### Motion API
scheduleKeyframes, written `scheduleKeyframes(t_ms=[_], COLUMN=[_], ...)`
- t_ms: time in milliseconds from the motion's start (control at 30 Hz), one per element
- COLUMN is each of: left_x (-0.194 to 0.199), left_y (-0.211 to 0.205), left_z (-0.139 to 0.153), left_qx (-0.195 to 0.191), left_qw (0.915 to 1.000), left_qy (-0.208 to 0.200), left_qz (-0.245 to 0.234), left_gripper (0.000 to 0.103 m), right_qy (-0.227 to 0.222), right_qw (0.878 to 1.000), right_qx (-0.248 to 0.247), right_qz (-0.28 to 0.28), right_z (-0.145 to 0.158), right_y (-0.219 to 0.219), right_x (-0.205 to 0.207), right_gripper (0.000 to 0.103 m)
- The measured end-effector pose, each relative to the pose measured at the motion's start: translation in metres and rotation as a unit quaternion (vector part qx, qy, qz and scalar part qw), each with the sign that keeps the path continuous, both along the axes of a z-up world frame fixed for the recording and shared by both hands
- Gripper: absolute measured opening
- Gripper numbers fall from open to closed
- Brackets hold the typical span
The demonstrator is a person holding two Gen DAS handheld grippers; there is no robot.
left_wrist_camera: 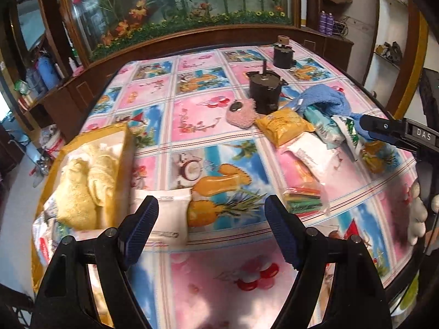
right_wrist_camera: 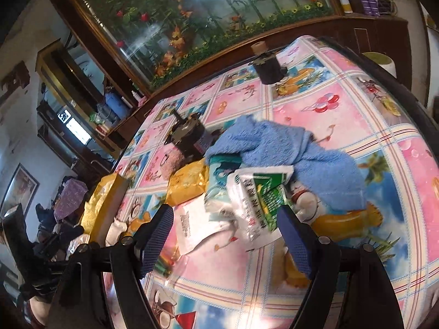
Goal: Organize soft objects
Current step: 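Grasp the clear bag of coloured sticks with left tool while right tool grasps the yellow crackers bag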
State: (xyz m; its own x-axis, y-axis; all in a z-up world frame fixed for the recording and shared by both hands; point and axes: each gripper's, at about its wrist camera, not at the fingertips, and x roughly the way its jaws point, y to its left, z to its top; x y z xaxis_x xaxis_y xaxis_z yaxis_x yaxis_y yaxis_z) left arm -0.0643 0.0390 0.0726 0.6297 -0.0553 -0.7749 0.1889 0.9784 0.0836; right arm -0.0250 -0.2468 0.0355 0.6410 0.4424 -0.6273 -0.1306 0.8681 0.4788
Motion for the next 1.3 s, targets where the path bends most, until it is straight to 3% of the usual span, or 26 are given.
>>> scheduleKeyframes(t_ms=[67,167,267,633,767,833,900,933,967,1100,1300], left_x=[0.014,0.033,0.044,0.018,0.009,0.009,0.008,0.006,0.006,-0.002,-0.021], left_y=[-0.011,-0.031,-0.043,-0.075,-0.092,-0.094,-0.093,-0.092,-0.090,-0.079,-0.046], left_z=[-0.002,-0.008,-0.020,-0.056,-0.060,-0.060,-0.058,-0.055,-0.054,-0.049,-0.027], left_qx=[-0.017,-0.011,-0.011,-0.044,-0.020,-0.029,-0.032,-0.034,-0.036,-0.055,-0.125], left_qw=[0.9996,0.9988,0.9975,0.9884,0.9871,0.9868,0.9877,0.9877,0.9874,0.9866,0.9841], left_qy=[0.009,0.006,0.030,0.059,0.040,0.041,0.036,0.031,0.032,0.034,0.015], left_qz=[-0.019,-0.048,-0.063,-0.133,-0.154,-0.154,-0.148,-0.150,-0.151,-0.150,-0.125], left_gripper=[0.080,0.080,0.079,0.079,0.085,0.084,0.070,0.050,0.038,0.037,0.037], right_qy=[-0.003,-0.006,-0.007,0.007,0.006,0.004,0.003,0.003,0.003,0.002,0.002], right_qw=[1.000,0.999,0.998,0.999,0.999,0.999,0.999,0.999,0.999,0.999,0.998], right_qx=[0.009,0.018,0.029,0.026,0.013,0.003,-0.009,-0.015,-0.020,-0.033,-0.031], right_qz=[-0.018,-0.036,-0.048,-0.044,-0.045,-0.045,-0.044,-0.043,-0.042,-0.043,-0.052], right_z=[0.002,0.003,-0.002,-0.015,-0.016,-0.016,-0.016,-0.016,-0.017,-0.017,-0.018], right_y=[-0.012,-0.025,-0.035,-0.037,-0.033,-0.031,-0.027,-0.026,-0.024,-0.021,-0.027], right_x=[0.006,0.014,0.017,0.026,0.024,0.023,0.023,0.023,0.023,0.022,0.023], right_gripper=[0.080,0.080,0.080,0.081,0.081,0.081,0.081,0.081,0.081,0.081,0.081])
